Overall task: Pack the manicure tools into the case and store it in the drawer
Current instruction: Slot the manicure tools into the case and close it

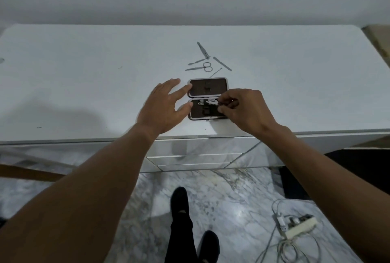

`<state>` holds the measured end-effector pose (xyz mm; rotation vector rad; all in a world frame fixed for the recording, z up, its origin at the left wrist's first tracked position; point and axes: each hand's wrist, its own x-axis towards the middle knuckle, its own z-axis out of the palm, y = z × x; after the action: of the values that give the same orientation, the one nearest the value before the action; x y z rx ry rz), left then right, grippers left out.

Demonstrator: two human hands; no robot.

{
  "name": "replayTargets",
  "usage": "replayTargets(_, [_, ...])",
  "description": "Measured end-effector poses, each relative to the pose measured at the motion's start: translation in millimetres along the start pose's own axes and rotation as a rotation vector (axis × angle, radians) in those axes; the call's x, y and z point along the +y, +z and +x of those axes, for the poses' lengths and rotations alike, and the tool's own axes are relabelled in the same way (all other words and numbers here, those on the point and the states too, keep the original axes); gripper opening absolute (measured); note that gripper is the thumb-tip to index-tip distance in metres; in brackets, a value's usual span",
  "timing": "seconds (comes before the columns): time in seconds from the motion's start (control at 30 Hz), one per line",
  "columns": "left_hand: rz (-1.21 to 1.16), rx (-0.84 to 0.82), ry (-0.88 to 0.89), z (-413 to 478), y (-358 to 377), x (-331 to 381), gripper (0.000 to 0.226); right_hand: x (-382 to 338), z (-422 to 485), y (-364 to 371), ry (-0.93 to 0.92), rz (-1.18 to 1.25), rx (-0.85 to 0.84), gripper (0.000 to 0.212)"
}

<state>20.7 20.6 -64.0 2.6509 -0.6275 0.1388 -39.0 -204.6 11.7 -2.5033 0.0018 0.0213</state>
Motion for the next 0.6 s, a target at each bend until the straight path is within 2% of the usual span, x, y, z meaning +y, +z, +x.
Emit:
replayTargets(0.23, [-0.002,0.018,0.004,0.1,0.6,-0.5,0.054,2.4,-1.9,-4.5,0.003,0.062,-0.021,0.018])
replayTargets(0.37, [-0.002,0.017,0.001,0.1,1.2,-0.7,0.054,6.3,-0.3,-8.0,0.08,0.149,-0.091,0.017])
replayTargets(0.6, [-0.008,0.008,-0.014,0.0,1.0,-0.2,0.057,5.5,2.3,-8.9,0.193,0.186,-0.091,0.014])
